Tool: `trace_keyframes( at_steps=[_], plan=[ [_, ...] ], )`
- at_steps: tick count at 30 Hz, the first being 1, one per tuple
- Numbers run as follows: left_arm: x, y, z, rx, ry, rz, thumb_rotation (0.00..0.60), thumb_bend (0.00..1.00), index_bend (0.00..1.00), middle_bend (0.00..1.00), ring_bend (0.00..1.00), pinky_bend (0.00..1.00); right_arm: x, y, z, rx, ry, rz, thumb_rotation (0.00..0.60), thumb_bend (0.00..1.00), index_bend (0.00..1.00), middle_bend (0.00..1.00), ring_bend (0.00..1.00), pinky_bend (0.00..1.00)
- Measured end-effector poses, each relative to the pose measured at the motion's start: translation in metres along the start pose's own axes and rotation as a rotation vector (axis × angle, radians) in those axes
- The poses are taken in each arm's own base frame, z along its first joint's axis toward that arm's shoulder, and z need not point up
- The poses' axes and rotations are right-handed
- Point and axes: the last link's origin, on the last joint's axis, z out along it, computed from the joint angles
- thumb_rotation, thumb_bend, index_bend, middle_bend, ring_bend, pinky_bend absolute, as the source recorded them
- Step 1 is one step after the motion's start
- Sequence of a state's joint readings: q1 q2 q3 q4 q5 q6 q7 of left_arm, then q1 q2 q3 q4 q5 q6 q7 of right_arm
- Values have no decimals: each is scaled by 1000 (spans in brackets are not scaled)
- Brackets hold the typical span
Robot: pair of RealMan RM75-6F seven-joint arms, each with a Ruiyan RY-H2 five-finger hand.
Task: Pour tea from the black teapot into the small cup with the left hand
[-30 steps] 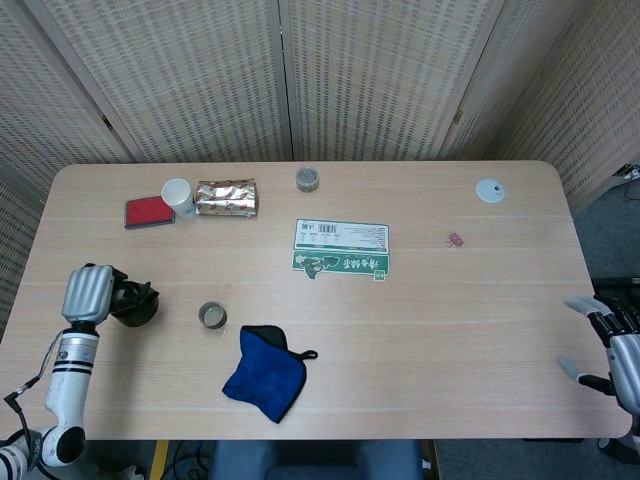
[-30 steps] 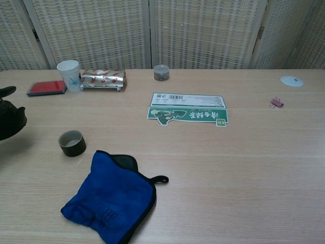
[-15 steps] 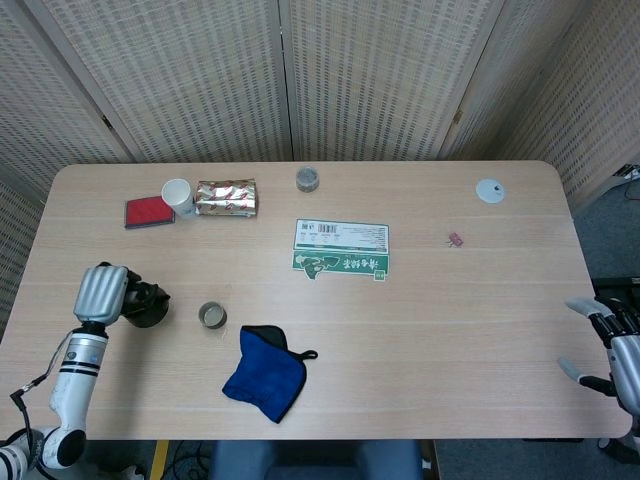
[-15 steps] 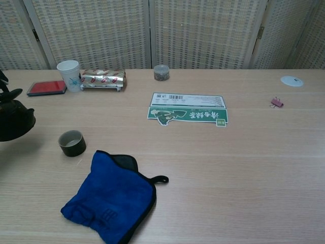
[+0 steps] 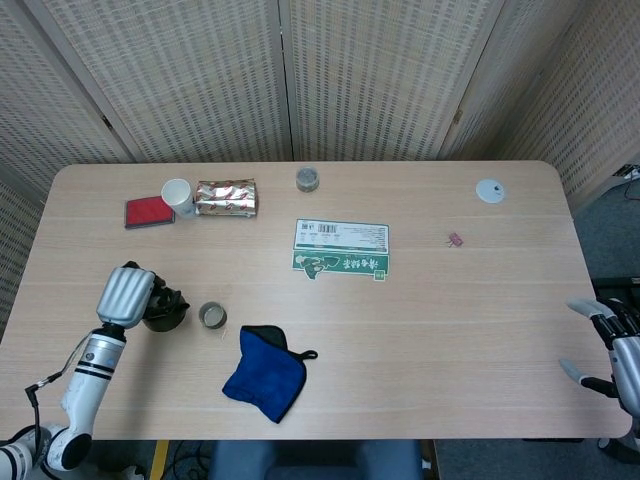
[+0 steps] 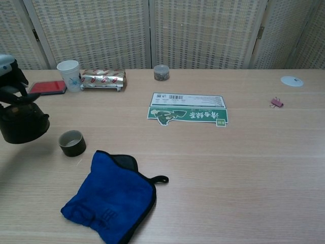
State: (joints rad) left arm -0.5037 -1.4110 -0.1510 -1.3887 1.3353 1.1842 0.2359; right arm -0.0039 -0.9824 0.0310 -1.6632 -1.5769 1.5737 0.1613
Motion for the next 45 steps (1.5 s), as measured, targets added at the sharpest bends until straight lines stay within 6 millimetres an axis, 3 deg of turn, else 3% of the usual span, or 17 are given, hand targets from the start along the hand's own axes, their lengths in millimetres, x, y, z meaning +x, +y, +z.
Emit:
trace_keyframes(
  at_steps=[15, 20, 25, 45],
  plan=[
    [0, 17, 4, -83, 38, 102, 443, 395, 1000, 1000, 929, 439, -1, 1, 0, -3, 0, 1, 600, 116, 238, 238, 152, 177],
    [-1, 21, 5, -96, 38, 112, 430, 395, 1000, 1000, 930, 439, 0, 2, 0, -7, 3, 1, 600, 116, 238, 238, 152, 177],
    [-1, 25, 6, -114, 44, 135, 502, 395, 1000, 1000, 929, 439, 3, 3, 1, -4, 19, -8, 600, 116, 238, 238, 152, 177],
    [-2, 39, 11, -166, 80, 249, 506, 395, 1000, 1000, 929, 439, 2, 5, 1, -8, 15, -6, 600, 116, 238, 238, 152, 177]
  ],
)
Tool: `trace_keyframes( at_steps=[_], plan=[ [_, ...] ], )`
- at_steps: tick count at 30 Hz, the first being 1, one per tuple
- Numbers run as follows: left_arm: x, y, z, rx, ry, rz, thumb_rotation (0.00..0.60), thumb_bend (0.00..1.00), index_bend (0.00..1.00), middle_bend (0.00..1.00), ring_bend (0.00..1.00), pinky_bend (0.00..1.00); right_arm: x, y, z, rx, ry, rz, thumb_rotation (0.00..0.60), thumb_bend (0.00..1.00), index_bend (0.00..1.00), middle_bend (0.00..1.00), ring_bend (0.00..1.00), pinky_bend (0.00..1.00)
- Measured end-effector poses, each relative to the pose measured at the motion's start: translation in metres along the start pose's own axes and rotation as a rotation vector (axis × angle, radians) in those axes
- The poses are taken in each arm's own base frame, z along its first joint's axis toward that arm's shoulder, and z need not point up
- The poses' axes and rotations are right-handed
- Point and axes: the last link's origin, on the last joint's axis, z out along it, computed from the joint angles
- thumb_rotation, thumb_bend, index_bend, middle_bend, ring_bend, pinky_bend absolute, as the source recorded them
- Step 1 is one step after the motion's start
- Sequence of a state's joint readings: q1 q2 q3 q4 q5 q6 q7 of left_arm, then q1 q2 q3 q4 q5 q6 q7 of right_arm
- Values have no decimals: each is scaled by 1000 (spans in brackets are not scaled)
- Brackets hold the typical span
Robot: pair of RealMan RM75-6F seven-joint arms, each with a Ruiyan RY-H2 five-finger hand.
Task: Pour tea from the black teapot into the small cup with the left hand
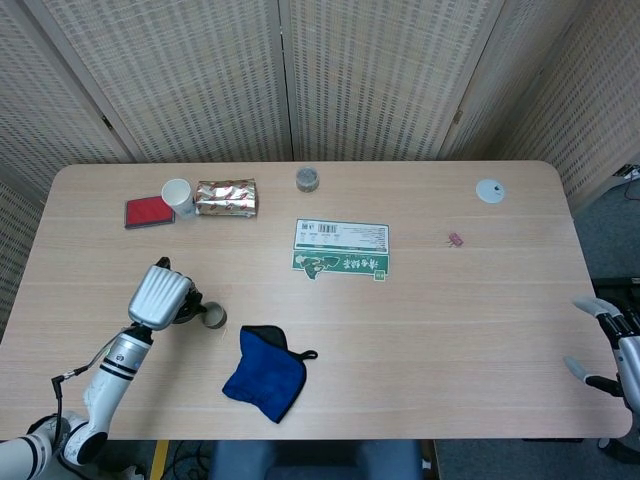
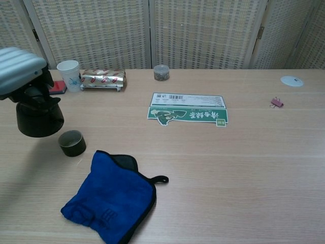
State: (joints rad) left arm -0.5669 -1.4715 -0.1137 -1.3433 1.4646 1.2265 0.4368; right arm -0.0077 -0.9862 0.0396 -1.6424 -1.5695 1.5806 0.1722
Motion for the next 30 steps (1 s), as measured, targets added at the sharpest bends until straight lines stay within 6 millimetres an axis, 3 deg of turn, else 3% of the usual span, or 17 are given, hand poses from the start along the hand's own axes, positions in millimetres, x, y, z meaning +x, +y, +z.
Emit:
trace_keyframes(
  at_steps=[30],
  plan=[
    [-4, 13, 1, -57, 64, 158, 516, 395, 1000, 1000, 929, 439, -3, 4, -1, -10, -9, 6, 600, 115, 238, 238, 152, 177]
  ],
)
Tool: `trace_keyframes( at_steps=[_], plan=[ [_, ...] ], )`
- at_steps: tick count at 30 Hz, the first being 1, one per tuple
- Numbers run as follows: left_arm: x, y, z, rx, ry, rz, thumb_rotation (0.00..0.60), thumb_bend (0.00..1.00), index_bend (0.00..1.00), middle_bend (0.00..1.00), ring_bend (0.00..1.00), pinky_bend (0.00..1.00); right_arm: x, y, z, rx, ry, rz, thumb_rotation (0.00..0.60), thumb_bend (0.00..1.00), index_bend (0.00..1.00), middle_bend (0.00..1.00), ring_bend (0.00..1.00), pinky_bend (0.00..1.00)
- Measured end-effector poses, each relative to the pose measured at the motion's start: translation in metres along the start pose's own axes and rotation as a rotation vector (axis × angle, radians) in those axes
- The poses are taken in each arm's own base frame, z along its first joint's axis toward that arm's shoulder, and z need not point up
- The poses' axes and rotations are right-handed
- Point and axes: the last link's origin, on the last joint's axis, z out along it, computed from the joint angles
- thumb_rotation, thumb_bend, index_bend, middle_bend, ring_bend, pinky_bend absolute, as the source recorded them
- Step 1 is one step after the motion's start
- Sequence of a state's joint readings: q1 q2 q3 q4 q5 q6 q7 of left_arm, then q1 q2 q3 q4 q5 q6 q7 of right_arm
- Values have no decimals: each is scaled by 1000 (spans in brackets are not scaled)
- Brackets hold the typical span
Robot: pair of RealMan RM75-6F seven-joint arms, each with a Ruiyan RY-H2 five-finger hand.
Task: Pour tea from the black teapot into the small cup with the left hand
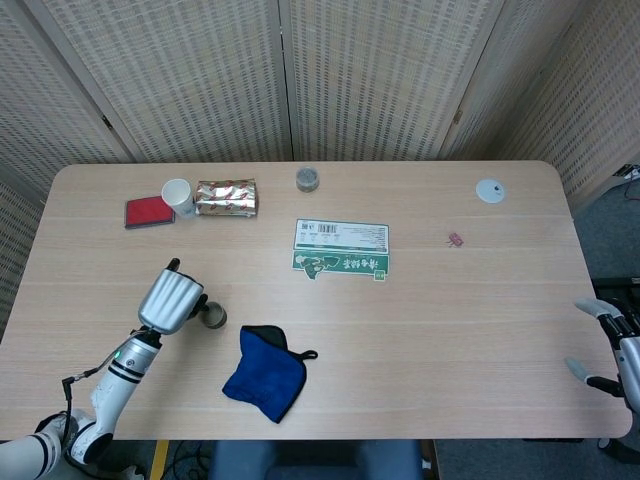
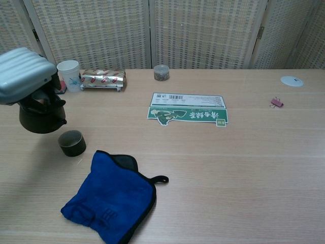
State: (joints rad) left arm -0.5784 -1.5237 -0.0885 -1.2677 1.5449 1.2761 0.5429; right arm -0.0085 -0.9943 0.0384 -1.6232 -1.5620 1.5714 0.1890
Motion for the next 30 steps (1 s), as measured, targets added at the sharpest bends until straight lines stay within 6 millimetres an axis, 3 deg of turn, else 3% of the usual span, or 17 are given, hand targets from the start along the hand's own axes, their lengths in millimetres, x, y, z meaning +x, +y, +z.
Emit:
trace_keyframes(
  at_steps=[30],
  plan=[
    [-1, 4, 0, -17, 24, 54, 539, 395, 1000, 1000, 929, 439, -1, 2, 0, 0, 1, 5, 600, 116, 238, 238, 153, 178]
  ],
)
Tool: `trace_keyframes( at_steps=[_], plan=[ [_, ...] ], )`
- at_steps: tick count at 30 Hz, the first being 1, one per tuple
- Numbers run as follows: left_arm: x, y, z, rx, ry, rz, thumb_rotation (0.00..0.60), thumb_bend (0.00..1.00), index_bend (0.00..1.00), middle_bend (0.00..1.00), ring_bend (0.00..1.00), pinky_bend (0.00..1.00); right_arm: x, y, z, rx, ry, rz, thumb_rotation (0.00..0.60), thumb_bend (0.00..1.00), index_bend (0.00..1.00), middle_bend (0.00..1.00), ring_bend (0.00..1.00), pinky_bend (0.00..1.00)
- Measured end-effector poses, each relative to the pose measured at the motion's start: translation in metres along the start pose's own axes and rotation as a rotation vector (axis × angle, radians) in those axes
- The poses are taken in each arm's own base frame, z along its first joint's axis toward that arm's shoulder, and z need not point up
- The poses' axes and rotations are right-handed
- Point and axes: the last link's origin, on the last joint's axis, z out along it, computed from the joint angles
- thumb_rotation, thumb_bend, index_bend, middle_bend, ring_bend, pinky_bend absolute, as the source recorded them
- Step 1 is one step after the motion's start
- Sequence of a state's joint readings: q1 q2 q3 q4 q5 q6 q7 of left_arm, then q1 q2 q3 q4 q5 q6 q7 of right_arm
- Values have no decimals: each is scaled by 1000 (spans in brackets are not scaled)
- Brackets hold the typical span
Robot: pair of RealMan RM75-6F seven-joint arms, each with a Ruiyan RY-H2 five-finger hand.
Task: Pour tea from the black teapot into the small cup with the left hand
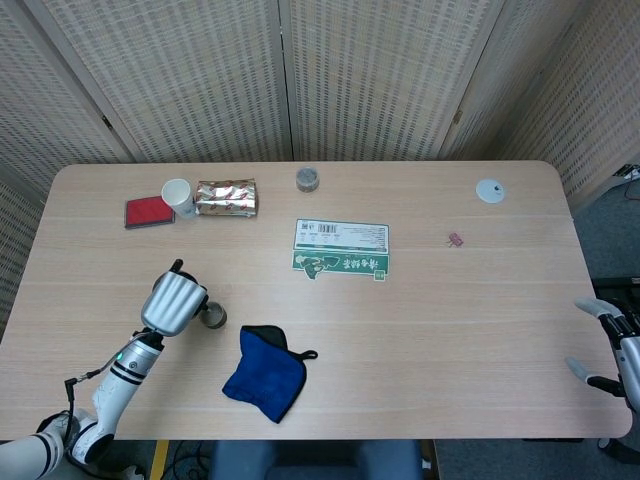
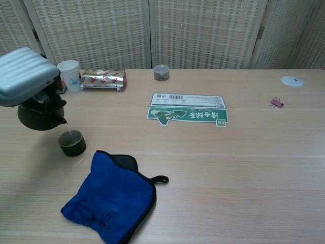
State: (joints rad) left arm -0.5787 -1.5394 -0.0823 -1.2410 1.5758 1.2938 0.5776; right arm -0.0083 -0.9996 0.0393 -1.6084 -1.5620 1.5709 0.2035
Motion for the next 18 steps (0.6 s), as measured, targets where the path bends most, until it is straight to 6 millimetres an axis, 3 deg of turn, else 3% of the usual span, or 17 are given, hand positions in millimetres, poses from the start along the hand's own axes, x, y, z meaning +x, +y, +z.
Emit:
trace_keyframes(
  at_steps=[18],
  plan=[
    [0, -1, -1, 2, 0, 5, 596, 396, 1000, 1000, 929, 439, 1, 0, -2, 0, 2, 0, 600, 116, 238, 238, 152, 177]
  ],
)
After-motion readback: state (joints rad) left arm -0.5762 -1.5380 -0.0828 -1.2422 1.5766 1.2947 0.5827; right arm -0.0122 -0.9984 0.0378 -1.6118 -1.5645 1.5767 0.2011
